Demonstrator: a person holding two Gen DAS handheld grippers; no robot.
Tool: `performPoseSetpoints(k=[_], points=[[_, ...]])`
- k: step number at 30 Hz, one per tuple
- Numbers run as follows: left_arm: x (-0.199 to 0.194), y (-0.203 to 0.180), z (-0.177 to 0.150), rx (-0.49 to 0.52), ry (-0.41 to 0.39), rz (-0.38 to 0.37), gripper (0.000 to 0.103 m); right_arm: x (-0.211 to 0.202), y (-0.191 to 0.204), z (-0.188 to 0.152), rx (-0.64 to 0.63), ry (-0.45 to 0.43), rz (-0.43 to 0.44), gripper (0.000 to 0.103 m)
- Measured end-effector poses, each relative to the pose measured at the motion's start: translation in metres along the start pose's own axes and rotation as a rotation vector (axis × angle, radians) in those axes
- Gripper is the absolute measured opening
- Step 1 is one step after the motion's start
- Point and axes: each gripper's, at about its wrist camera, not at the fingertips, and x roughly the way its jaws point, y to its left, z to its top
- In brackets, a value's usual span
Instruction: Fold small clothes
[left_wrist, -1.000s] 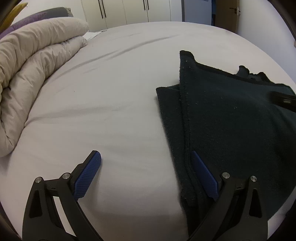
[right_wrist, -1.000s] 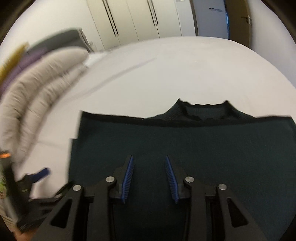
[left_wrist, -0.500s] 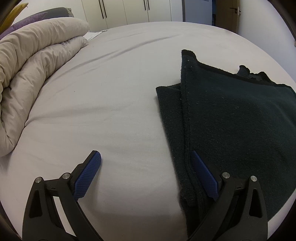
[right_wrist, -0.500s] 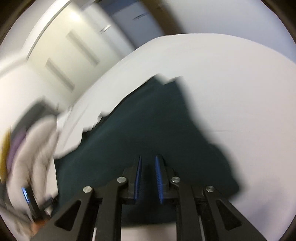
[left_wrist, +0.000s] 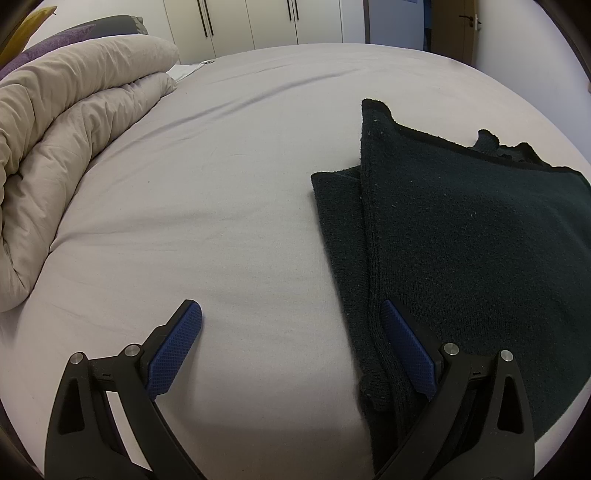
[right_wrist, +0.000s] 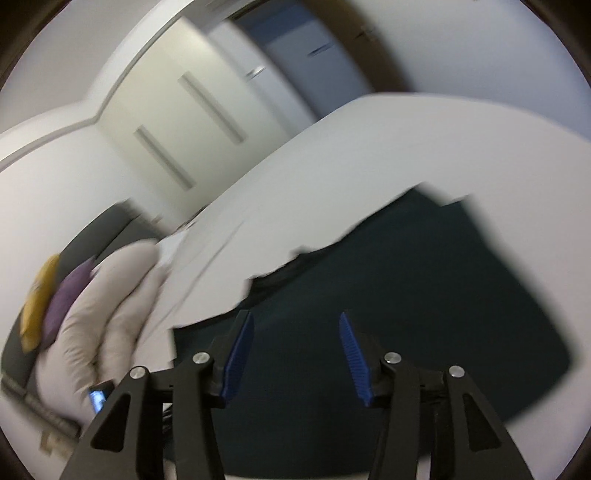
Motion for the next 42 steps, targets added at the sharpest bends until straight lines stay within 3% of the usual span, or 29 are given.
performPoseSetpoints(k=[3, 5, 8, 9, 10, 13, 14, 19, 30, 34, 38, 42], points=[[0.0, 0.0, 0.0, -0.001, 0.0, 0.0, 0.1, 0.038, 0.031, -0.01, -0.058, 0.072, 0.081, 0.053], [0.0, 0.0, 0.0, -0.002, 0.0, -0.002, 0.1, 0.066, 0.038, -0.015, -0.065, 0.114, 0.081, 0.055], [0.0, 0.001, 0.0, -0.008, 0.002, -0.007, 0.1, 0.112, 0.034, -0.032, -0.018, 0.251, 0.116, 0.072], [0.0, 0.002, 0.001, -0.014, 0.003, -0.014, 0.1, 0.119, 0.03, -0.04, -0.038, 0.271, 0.086, 0.071], [0.0, 0.003, 0.001, -0.026, 0.003, -0.025, 0.1, 0.12, 0.035, -0.047, -0.121, 0.224, 0.062, 0.073], [-0.001, 0.026, 0.003, -0.142, 0.023, -0.138, 0.1, 0.112, 0.047, -0.06, -0.239, 0.183, 0.088, 0.09], [-0.001, 0.04, 0.003, -0.217, 0.038, -0.192, 0.1, 0.11, 0.047, -0.06, -0.239, 0.182, 0.104, 0.092], [0.001, 0.075, 0.0, -0.385, 0.076, -0.373, 0.098, 0.104, 0.031, -0.057, -0.173, 0.154, 0.2, 0.091], [0.016, 0.077, -0.008, -0.585, 0.148, -0.756, 0.098, 0.101, 0.034, -0.055, -0.153, 0.144, 0.202, 0.084], [0.019, 0.065, -0.01, -0.592, 0.23, -0.836, 0.098, 0.1, 0.034, -0.055, -0.153, 0.143, 0.197, 0.083], [0.03, 0.064, -0.014, -0.693, 0.282, -0.981, 0.098, 0.1, 0.034, -0.055, -0.152, 0.144, 0.196, 0.082], [0.039, 0.064, -0.014, -0.736, 0.299, -1.046, 0.098, 0.1, 0.033, -0.055, -0.153, 0.144, 0.194, 0.082]])
